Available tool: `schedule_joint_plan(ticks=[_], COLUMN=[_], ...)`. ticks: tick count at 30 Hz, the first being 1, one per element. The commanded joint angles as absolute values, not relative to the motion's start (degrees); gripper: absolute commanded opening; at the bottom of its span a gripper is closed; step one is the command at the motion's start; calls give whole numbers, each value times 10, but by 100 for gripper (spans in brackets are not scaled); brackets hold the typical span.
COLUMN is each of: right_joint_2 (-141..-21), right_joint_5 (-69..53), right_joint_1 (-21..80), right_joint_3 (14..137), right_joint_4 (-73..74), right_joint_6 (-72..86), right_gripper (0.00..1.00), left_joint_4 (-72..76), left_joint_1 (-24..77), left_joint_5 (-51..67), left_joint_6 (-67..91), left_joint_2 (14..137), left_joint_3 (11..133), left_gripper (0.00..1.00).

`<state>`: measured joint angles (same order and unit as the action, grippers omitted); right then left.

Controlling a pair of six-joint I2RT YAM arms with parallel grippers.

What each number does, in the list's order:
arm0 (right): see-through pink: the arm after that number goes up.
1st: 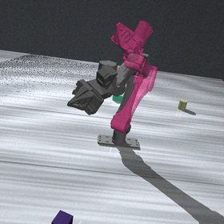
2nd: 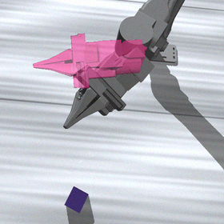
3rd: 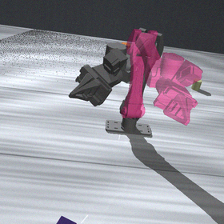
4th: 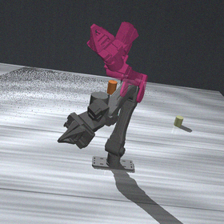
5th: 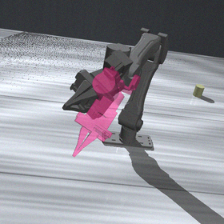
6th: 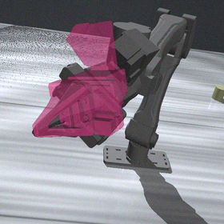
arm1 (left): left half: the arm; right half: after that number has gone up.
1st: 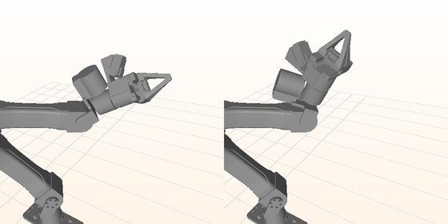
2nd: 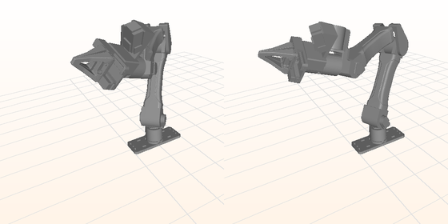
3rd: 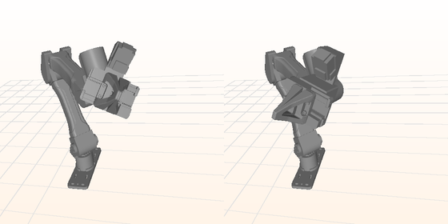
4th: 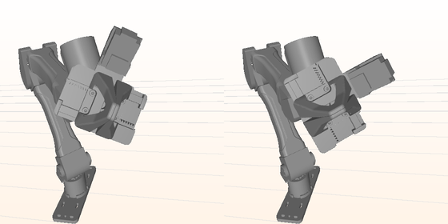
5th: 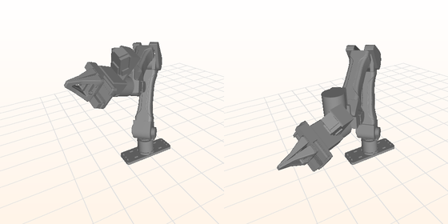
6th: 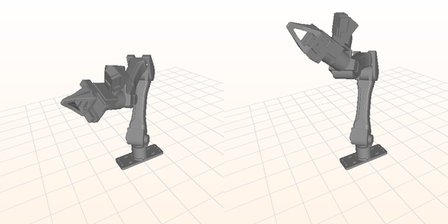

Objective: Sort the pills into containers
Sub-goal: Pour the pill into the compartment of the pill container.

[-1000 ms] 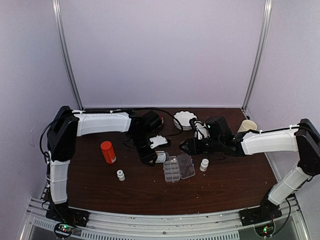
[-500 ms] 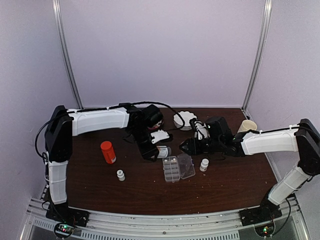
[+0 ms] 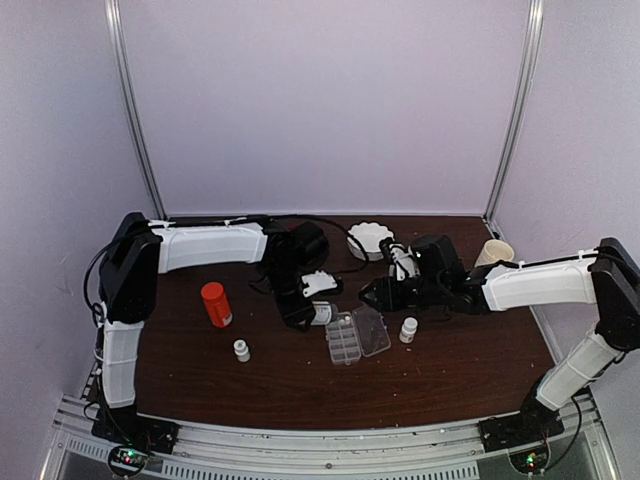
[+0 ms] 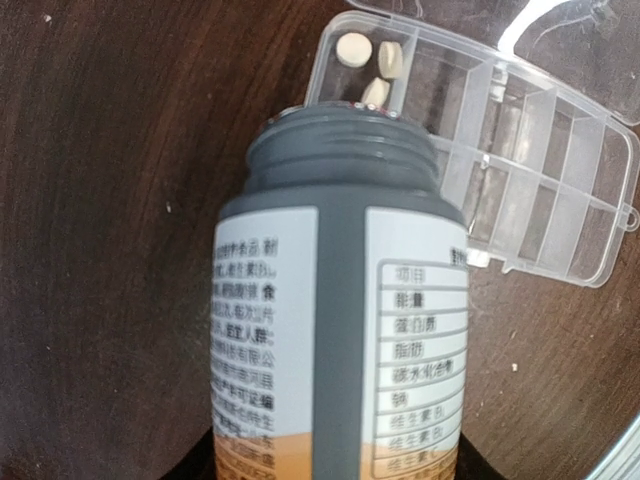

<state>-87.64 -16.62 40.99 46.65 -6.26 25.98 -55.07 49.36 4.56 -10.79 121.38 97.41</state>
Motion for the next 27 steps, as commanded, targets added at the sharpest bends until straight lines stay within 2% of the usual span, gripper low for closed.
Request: schedule_joint_plan(ticks=[1, 7, 17, 27], right_joint_2=[-860, -864, -866, -863], right_joint_5=[-155, -157, -163, -161], right_joint_1=[407, 407, 407, 407], right_joint_3=[461, 462, 465, 469], right_joint_4=[-75, -77, -77, -73], right_joint_6=[266, 266, 267, 264], right_gripper=[0, 0, 0, 0], left_joint_4=[-585, -591, -556, -571], left_joint_1=[497, 497, 496, 497], left_joint_5=[44, 48, 47, 50], left_joint_6=[-107, -105, -101, -103], left_joint_2=[1185, 1165, 1229, 1192], left_joint_3=[1014, 1035, 957, 1004], left_gripper=[0, 0, 0, 0])
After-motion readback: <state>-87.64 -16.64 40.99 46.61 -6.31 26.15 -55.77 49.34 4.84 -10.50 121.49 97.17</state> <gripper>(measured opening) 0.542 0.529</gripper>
